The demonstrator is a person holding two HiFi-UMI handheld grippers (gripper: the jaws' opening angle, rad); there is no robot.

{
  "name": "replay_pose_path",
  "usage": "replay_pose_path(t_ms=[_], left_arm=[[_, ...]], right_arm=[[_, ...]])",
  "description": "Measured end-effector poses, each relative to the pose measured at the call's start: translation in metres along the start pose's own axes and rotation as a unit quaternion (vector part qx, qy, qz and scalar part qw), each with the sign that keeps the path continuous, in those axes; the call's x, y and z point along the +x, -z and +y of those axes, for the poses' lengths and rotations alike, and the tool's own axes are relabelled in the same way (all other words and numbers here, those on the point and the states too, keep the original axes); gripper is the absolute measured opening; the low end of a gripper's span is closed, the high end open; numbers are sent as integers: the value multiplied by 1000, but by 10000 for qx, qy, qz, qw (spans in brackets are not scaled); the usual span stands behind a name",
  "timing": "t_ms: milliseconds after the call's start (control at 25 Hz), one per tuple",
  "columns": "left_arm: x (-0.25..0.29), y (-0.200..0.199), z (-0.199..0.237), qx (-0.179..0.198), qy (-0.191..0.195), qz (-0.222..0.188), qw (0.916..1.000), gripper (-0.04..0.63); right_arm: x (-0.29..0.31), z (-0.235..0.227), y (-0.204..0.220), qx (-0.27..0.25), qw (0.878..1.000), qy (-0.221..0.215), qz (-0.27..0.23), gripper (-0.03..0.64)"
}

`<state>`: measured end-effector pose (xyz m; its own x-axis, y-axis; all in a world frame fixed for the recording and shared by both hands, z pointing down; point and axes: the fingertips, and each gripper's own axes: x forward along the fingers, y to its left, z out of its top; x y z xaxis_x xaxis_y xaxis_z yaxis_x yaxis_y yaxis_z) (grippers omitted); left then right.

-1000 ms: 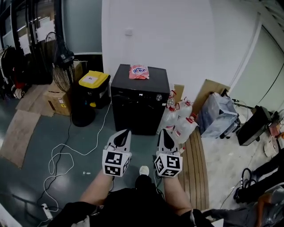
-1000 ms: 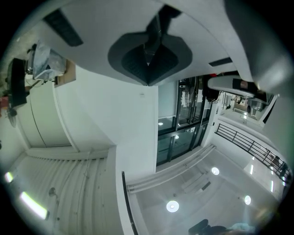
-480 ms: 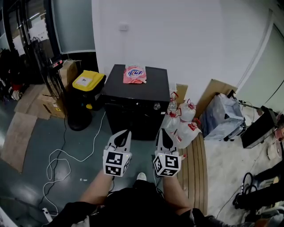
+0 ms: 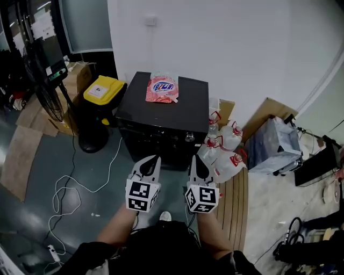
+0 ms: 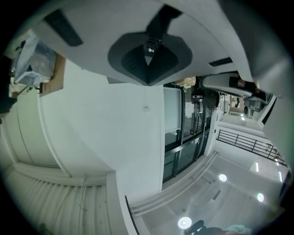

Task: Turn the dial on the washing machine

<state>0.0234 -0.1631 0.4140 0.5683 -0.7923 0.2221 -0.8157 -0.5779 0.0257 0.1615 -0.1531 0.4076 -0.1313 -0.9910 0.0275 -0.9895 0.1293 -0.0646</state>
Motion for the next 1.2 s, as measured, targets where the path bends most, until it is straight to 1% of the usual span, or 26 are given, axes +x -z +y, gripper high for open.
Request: replay_pose_path(t_ms=[120,280,560,680,720,760,800,880,960,1080,1200], left_arm=[[27,-5,8,-10,-74,27,10000,8],[49,-14,15,-48,-151,20,9999,8],[55,-11,26,-117,-106,66,9999,8],[57,-11,32,-159,-92,36,9998,8],[56,-11,34,-188,-96,28,9998,8],[56,-11,35,-225,-100,24,9997,8],[56,-9,36,-254,-103,28,9996,8],[57,-3,36,-288,-115,71,9995,8],[57,4,38,-350,-139,122,9992,8],[56,11,41,-427,-198,183,9987,8],[56,18,43,-500,-281,253,9980,8]], right_arm=[[28,-14,5,5,9999,-104,88,2],[52,-26,9,-35,9997,-150,202,2],[62,-28,20,-413,9983,-109,398,2],[66,-26,31,-864,9947,-141,538,2],[67,-25,36,-1100,9919,-201,599,28],[69,-25,41,-1368,9879,-284,666,40],[72,-25,47,-1661,9826,-382,740,70],[78,-27,62,-2343,9658,-565,956,123],[82,-31,78,-3144,9391,-702,1198,176],[94,-37,101,-4267,8889,-936,1380,224],[106,-44,128,-5234,8299,-1211,1508,238]])
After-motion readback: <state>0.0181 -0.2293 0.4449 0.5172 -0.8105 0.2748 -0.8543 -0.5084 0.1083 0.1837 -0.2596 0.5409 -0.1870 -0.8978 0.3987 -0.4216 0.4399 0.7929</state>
